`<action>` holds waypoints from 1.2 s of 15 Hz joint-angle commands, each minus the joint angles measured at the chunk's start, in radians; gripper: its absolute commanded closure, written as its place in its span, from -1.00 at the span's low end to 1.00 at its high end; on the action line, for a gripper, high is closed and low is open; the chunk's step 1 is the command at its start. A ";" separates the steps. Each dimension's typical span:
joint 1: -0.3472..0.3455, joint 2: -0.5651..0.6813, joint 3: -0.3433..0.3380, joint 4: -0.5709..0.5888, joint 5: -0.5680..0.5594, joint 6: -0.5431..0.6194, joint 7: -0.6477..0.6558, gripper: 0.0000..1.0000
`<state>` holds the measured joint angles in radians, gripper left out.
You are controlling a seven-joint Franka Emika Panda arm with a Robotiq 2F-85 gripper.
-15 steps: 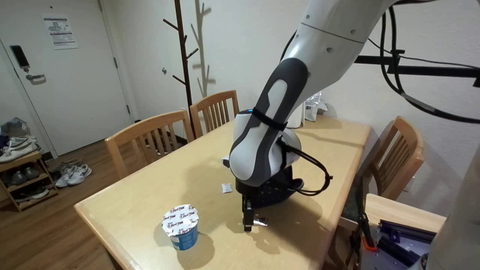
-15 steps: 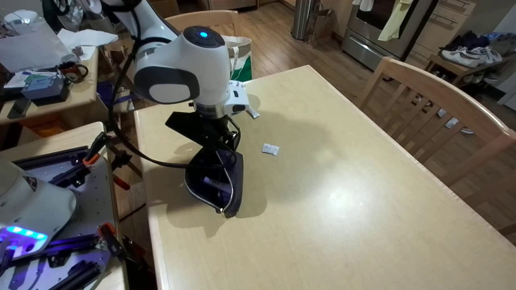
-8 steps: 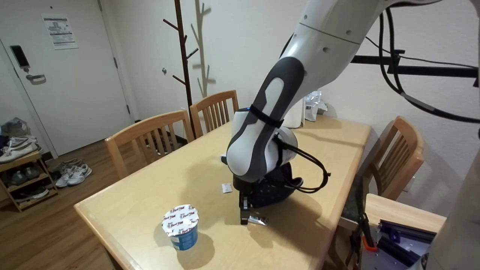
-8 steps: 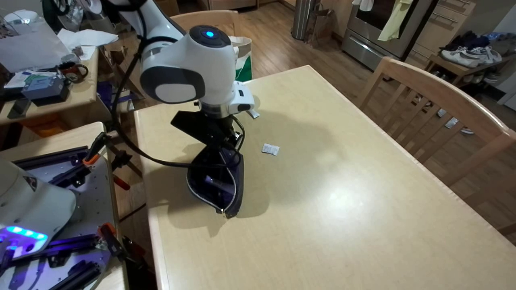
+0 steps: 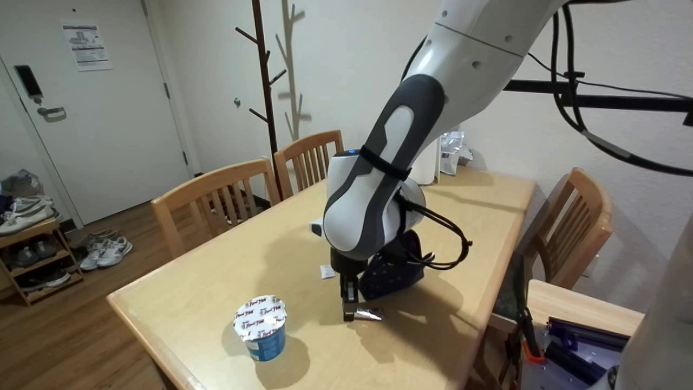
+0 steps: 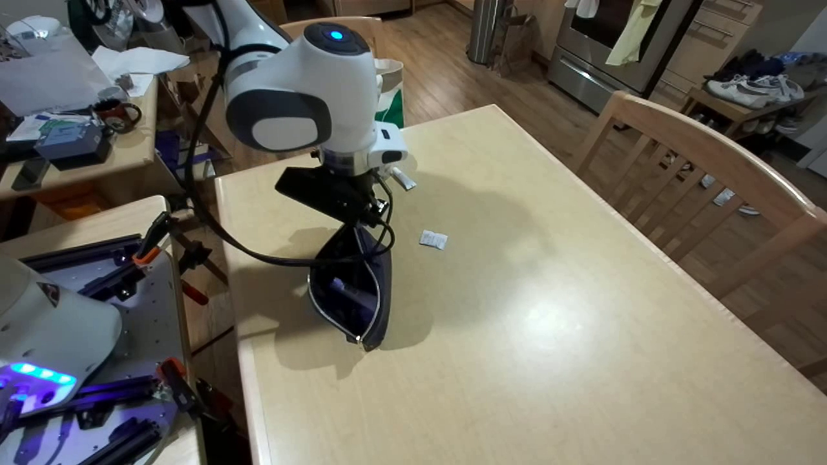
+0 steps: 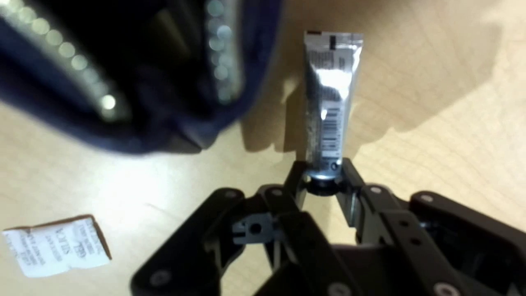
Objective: Put the tube in the bag
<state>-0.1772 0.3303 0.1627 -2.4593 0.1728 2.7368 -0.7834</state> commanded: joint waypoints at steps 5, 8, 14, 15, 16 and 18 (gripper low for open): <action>0.080 -0.234 -0.029 -0.094 -0.102 -0.002 0.072 0.80; 0.114 -0.360 -0.057 -0.178 -0.119 0.025 0.114 0.80; 0.072 -0.645 -0.139 -0.415 -0.348 0.177 0.440 0.80; 0.032 -0.598 -0.131 -0.319 -0.407 0.137 0.501 0.80; -0.013 -0.635 -0.120 -0.340 -0.469 0.126 0.555 0.80; -0.072 -0.643 -0.109 -0.330 -0.569 0.131 0.628 0.80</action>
<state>-0.1606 -0.2846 0.0247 -2.7895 -0.2691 2.8697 -0.2688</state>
